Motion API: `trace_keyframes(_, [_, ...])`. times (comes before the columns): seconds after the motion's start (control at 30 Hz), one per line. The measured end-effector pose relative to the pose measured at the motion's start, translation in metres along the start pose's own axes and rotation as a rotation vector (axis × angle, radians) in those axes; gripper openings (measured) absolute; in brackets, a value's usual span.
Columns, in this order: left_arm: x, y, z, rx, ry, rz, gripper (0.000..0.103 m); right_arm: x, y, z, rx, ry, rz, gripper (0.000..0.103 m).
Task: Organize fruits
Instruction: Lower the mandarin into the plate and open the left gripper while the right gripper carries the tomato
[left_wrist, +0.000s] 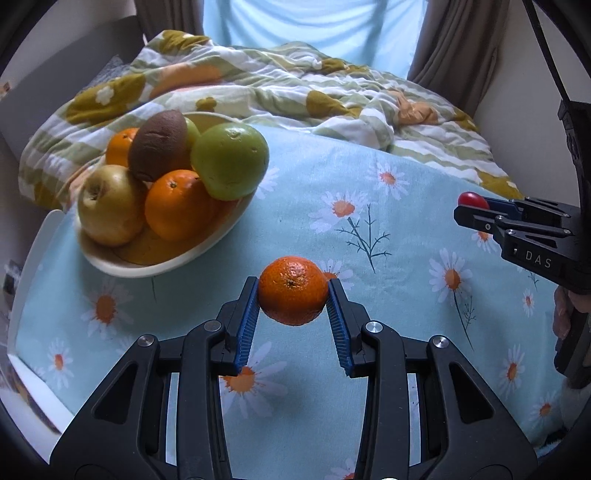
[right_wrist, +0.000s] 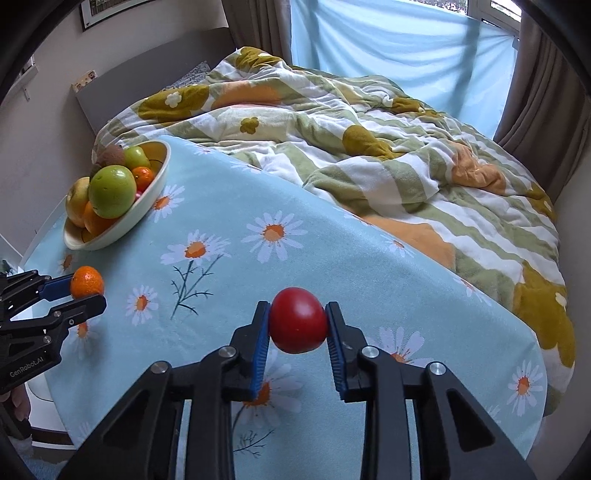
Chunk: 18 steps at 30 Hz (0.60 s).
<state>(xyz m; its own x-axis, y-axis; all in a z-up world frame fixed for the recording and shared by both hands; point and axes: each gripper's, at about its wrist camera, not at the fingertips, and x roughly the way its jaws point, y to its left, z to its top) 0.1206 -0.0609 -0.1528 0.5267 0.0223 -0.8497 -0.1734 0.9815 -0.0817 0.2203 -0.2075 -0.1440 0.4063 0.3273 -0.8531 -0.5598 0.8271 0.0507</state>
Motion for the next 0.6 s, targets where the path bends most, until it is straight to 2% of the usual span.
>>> trace_keyframes(0.2, [-0.039,0.023,0.012,-0.013,-0.050,-0.012,0.043,-0.028,0.031,0.009,-0.017,-0.017,0.011,0.027])
trace_keyframes(0.33, [-0.060,0.044,0.023,0.016,-0.077,-0.025,0.043,-0.046,0.054,0.018,0.004,-0.037,0.002,0.027])
trace_keyframes(0.6, [-0.082,0.098,0.042,0.061,-0.098,-0.052,0.043,-0.066,0.108,0.034,0.059,-0.068,-0.024,0.027])
